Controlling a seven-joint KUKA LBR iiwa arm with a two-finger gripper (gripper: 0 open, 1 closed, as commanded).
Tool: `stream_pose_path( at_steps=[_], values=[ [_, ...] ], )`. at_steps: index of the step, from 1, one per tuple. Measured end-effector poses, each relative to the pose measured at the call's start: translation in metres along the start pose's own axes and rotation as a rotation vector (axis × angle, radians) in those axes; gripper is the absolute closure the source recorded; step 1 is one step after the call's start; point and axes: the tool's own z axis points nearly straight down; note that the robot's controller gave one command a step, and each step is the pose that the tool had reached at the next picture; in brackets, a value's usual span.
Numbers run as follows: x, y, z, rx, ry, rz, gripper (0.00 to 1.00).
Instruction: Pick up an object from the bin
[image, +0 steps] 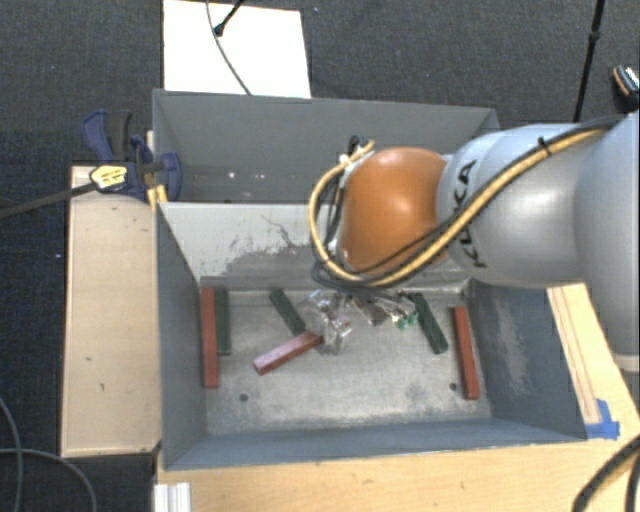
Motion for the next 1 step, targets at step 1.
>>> stream_pose_path(
  at_steps=[1],
  values=[
    [-0.0158,-0.0091,-0.1069,0.004,-0.002,-0.005,1.00]
  ],
)
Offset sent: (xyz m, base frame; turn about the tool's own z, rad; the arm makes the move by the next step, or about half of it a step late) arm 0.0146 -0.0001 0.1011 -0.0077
